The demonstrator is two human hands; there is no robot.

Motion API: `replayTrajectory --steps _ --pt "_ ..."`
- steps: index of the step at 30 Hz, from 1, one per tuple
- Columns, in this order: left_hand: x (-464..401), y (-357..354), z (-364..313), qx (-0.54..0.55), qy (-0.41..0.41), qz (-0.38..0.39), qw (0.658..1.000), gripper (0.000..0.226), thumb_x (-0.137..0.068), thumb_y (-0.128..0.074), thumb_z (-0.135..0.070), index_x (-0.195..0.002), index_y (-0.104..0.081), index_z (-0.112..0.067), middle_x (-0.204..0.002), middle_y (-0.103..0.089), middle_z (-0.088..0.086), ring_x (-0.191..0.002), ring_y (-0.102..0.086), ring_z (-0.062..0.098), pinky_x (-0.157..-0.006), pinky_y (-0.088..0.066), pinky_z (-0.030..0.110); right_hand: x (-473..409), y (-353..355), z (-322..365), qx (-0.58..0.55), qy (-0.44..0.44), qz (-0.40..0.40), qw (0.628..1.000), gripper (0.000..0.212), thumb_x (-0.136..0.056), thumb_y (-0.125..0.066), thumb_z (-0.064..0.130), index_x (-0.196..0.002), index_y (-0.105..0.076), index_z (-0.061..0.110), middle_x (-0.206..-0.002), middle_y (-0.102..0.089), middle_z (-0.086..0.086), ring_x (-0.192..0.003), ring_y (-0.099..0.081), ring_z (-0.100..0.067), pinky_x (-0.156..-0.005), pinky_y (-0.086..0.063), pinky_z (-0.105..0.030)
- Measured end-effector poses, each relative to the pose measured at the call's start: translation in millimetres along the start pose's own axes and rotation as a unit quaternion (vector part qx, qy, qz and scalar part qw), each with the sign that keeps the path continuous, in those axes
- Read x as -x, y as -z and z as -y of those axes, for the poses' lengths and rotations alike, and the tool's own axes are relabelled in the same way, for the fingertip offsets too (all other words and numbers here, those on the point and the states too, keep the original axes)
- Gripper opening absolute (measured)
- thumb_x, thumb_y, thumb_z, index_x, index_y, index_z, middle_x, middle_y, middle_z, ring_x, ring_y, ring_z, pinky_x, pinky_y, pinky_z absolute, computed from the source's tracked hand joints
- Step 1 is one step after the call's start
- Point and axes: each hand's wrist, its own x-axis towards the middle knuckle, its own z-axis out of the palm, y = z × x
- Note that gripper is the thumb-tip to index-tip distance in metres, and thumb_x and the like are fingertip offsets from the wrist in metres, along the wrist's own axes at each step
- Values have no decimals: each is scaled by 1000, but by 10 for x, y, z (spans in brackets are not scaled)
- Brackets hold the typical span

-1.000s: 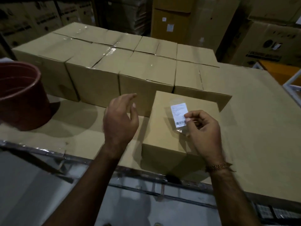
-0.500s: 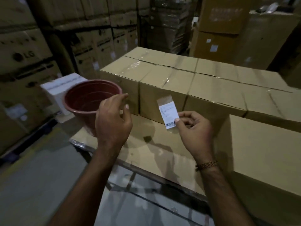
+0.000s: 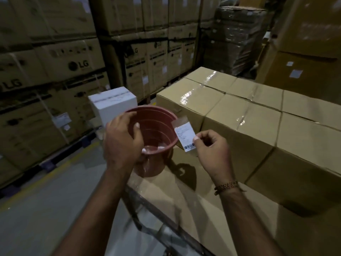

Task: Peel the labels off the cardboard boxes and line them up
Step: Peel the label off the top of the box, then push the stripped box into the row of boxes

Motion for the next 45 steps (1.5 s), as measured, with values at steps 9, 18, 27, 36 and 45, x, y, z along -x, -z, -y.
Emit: replayTrajectory --steps 9,18,27,36,45 --pt "-485 -402 379 -51 71 35 996 37 -98 -63 -33 -135 -63 -27 -131 -65 -2 -123 -54 24 -97 -49 45 -582 -662 73 65 12 43 997 10 -91 -81 23 -84 -76 25 -79 -75 14 -75 -71 1 -57 -58 -19" --pt "-758 -484 714 -54 80 82 992 38 -96 -63 -36 -133 -63 -26 -127 -64 -2 -121 -55 23 -98 -53 49 -762 -1182 152 146 -2 71 987 15 -82 -90 27 -77 -76 29 -64 -71 21 -66 -70 2 -70 -66 -34" --pt "-865 -465 958 -17 56 137 989 40 -97 -65 -33 -136 -64 -25 -130 -63 -2 -122 -56 23 -100 -52 48 -753 -1571 217 178 -22 73 981 15 -80 -92 26 -74 -78 23 -54 -65 19 -53 -61 4 -63 -51 -17" --pt "-876 -374 1089 -1 31 158 987 42 -99 -63 -34 -140 -63 -25 -137 -61 -3 -127 -54 21 -105 -51 47 -747 -1672 212 329 -19 12 944 22 -84 -88 37 -100 -81 25 -102 -79 1 -102 -72 -25 -96 -60 -39" --pt "-840 -249 1014 25 5 162 986 38 -100 -63 -34 -137 -62 -27 -131 -63 -4 -123 -57 19 -101 -54 49 -493 -1458 312 264 49 16 963 13 -89 -84 35 -99 -81 28 -93 -72 13 -94 -65 -10 -88 -58 -31"
